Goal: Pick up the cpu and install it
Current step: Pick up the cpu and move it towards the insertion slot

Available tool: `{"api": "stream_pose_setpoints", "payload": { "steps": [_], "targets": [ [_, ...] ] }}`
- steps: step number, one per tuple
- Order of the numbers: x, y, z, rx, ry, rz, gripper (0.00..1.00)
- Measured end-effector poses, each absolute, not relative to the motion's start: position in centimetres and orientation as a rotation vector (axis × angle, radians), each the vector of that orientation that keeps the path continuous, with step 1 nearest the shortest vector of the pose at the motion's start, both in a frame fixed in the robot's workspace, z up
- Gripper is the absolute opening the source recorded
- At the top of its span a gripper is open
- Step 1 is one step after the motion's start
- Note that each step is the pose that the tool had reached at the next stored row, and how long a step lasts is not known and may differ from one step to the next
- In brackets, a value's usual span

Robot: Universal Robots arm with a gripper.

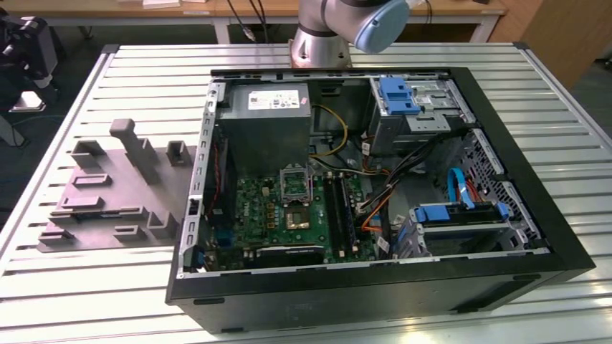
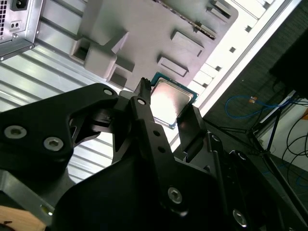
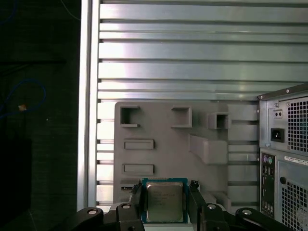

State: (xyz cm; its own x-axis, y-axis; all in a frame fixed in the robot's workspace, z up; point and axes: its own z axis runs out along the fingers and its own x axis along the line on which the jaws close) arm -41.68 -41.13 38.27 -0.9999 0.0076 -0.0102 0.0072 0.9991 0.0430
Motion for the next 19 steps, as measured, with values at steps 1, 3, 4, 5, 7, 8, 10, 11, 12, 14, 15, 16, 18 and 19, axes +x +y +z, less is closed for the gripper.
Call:
{"api": "stream_pose_setpoints", "payload": {
  "steps": [1,3,4,5,7,8,10,11,12,14,15,16,18,19],
  "targets": [
    [-41.66,-41.13,38.28,0.011,3.13,0.067,0.47],
    [-41.62,-41.13,38.28,0.011,3.131,0.067,0.47],
    [-41.6,-41.13,38.27,0.011,3.13,0.067,0.47],
    [-41.58,-41.13,38.27,0.012,3.13,0.067,0.47],
    [-41.54,-41.13,38.28,0.012,3.131,0.067,0.47],
    [-41.52,-41.13,38.28,0.012,3.13,0.067,0.47],
    [-41.48,-41.13,38.28,0.012,3.13,0.067,0.47],
    [-41.47,-41.13,38.27,0.012,3.13,0.067,0.47],
    [-41.45,-41.13,38.28,0.012,3.131,0.067,0.47],
    [-41.41,-41.13,38.28,0.012,3.131,0.067,0.47],
    [-41.39,-41.13,38.28,0.012,3.13,0.067,0.47],
    [-41.37,-41.13,38.28,0.012,3.131,0.067,0.47],
    [-41.34,-41.13,38.28,0.012,3.13,0.067,0.47],
    [-41.32,-41.13,38.28,0.012,3.13,0.067,0.47]
  ]
}}
